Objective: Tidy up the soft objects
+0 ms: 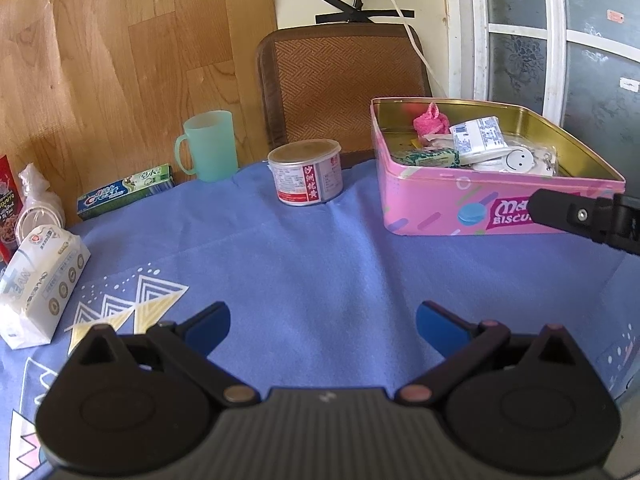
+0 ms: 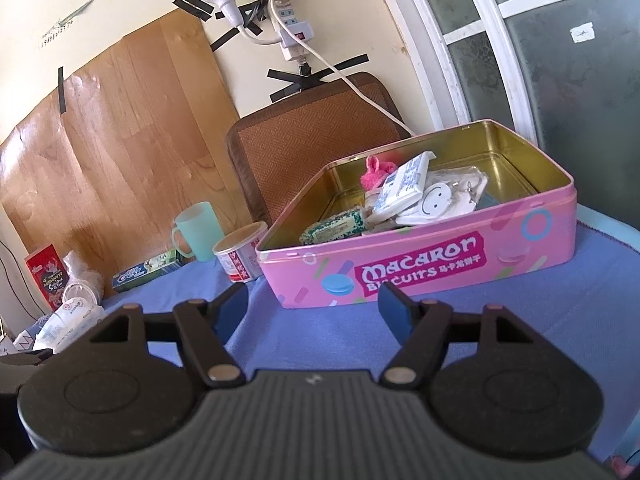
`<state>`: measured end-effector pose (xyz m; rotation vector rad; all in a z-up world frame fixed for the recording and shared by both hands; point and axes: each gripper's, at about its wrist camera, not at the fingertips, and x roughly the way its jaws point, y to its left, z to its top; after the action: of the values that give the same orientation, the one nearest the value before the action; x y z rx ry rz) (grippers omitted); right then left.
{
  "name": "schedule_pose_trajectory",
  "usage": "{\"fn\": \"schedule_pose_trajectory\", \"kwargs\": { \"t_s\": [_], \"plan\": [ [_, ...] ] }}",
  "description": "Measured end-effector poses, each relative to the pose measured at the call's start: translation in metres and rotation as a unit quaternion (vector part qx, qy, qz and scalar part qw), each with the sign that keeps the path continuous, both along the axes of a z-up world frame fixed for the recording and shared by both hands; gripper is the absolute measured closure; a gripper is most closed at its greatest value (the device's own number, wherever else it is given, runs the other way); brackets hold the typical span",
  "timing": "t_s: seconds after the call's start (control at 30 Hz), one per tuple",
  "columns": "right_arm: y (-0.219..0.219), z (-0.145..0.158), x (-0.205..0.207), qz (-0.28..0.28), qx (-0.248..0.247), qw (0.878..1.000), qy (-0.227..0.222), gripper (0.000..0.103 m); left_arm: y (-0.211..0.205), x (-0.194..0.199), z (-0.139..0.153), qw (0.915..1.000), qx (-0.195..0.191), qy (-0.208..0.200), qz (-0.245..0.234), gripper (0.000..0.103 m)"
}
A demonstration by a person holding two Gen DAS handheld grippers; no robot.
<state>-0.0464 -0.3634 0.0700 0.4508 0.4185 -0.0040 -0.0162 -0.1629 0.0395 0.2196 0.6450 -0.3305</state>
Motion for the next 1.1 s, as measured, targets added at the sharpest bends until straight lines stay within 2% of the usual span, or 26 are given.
{"fn": "schedule_pose_trajectory", "kwargs": {
  "t_s": [0.77,1.1],
  "plan": [
    [-0.002,0.001,-0.008,-0.009,0.006,1.0,-0.007,0.027,-0.002,-0.008,-0.001,0.9999,0.009,-0.006,-0.006,0.0],
    [-0.004,0.0,-0.01,-0.016,0.011,1.0,-0.008,0.027,-0.006,-0.012,-0.004,0.9996,0.015,0.0,-0.024,0.0]
  ]
}}
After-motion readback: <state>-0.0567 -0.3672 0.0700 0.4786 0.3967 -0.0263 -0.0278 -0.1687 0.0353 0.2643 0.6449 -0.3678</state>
